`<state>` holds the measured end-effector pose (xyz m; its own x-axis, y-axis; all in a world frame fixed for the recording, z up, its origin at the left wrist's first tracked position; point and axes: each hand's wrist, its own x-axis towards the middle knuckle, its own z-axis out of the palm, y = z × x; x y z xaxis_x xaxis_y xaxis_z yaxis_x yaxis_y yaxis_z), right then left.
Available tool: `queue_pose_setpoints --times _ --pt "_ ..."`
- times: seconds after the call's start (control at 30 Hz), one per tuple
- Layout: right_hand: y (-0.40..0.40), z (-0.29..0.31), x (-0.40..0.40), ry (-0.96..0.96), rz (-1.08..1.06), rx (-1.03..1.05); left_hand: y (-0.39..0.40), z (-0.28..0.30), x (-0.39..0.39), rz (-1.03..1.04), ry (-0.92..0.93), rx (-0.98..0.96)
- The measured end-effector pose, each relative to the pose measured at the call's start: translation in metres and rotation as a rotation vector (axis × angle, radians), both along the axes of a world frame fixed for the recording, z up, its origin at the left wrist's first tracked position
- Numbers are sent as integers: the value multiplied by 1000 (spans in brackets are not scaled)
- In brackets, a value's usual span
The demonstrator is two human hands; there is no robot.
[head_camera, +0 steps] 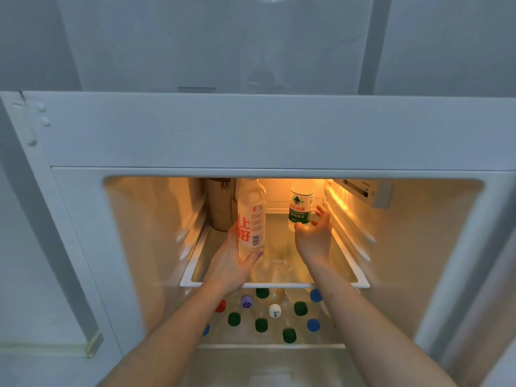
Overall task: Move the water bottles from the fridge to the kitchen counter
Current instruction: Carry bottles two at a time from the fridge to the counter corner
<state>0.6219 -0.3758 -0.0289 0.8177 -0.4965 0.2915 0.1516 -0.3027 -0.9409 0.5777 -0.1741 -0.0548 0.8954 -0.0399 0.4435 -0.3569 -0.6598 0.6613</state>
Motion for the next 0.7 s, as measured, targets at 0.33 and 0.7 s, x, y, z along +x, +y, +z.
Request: queue_pose_setpoints --times 0.33,0.7 --pt "-9 -10 44 88 99 -121 0 -1 0 52 25 28" --pt "-15 -4 43 174 70 -217 -3 3 -1 49 44 17"
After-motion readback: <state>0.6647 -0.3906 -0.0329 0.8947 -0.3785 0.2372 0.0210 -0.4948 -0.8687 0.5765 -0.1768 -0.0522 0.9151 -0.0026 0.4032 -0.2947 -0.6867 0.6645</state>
